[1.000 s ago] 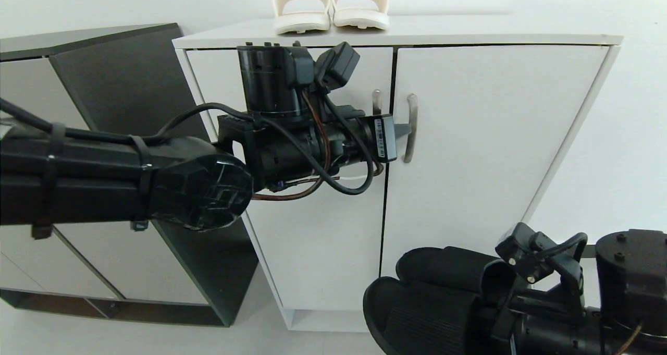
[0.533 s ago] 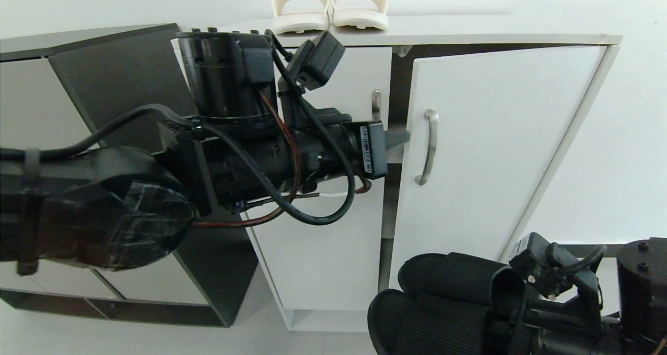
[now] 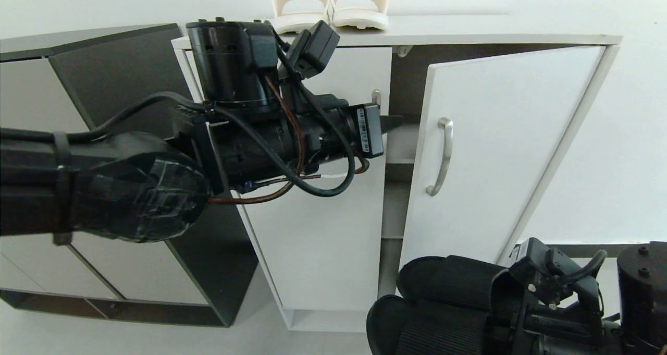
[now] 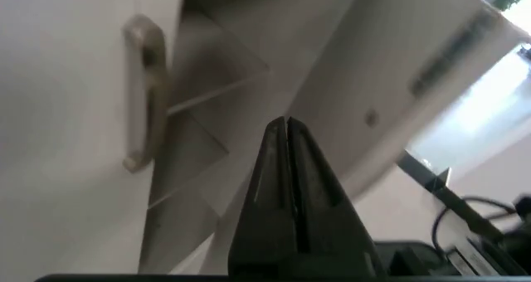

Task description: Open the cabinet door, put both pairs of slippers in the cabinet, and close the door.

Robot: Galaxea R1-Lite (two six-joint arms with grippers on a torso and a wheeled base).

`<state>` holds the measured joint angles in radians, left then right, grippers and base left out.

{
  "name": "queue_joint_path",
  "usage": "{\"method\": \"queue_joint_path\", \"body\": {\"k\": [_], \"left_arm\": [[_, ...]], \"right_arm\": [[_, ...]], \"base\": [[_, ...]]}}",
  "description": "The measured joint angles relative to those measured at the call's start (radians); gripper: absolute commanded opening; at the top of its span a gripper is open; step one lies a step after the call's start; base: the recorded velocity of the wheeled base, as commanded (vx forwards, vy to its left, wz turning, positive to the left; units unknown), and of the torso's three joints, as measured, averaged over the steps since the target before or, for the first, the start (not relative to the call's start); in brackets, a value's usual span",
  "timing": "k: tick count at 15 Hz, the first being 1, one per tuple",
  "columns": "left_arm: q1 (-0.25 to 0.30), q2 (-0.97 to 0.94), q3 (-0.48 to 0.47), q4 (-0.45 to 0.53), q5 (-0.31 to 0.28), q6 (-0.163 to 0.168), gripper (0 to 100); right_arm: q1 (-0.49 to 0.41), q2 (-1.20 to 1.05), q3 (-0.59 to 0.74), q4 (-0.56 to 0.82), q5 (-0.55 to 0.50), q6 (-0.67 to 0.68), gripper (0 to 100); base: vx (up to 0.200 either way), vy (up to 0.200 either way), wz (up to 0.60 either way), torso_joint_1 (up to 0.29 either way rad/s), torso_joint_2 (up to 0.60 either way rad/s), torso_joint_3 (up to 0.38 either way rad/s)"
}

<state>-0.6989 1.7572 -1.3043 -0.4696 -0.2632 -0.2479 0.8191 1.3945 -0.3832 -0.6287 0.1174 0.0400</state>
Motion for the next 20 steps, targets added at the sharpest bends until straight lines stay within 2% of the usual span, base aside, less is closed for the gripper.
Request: {"method": "queue_joint_path", "body": {"k": [2, 3, 5, 12, 16, 18, 20], "left_arm": [[0.016, 0.053, -0.072, 0.001, 0.000, -0.037, 0], [0.018, 0.076, -0.097, 0.001, 0.000, -0.040, 0], [0.019, 0.117, -0.145, -0.005, 0.000, -0.038, 0], [0.006, 0.188, -0.222, -0.004, -0.001, -0.025, 0], [0.002, 0.201, -0.229, -0.005, 0.001, -0.025, 0], [-0.037, 0.181, -0.192, -0.010, 0.001, -0.022, 0], [-0.110, 0.157, -0.155, -0.020, 0.005, -0.009, 0]], "right_arm": [[0.008, 0.001, 0.001, 0.000, 0.000, 0.000, 0], [0.011, 0.004, 0.001, 0.000, 0.000, 0.000, 0], [0.014, 0.018, -0.002, 0.000, -0.002, 0.000, 0], [0.021, 0.069, -0.007, 0.002, -0.007, 0.003, 0], [0.053, 0.072, 0.024, 0.008, -0.010, 0.001, 0], [0.071, 0.069, 0.039, 0.008, -0.010, 0.000, 0], [0.101, 0.058, 0.051, 0.008, -0.010, 0.000, 0]], "base": [[0.000, 0.000, 0.00, 0.000, 0.00, 0.000], [0.000, 0.000, 0.00, 0.000, 0.00, 0.000], [0.000, 0.000, 0.00, 0.000, 0.00, 0.000], [0.000, 0.000, 0.00, 0.000, 0.00, 0.000], [-0.200, 0.000, 0.00, 0.005, 0.01, 0.000], [-0.200, 0.000, 0.00, 0.000, 0.00, 0.005], [-0.200, 0.000, 0.00, 0.002, 0.00, 0.005]]}}
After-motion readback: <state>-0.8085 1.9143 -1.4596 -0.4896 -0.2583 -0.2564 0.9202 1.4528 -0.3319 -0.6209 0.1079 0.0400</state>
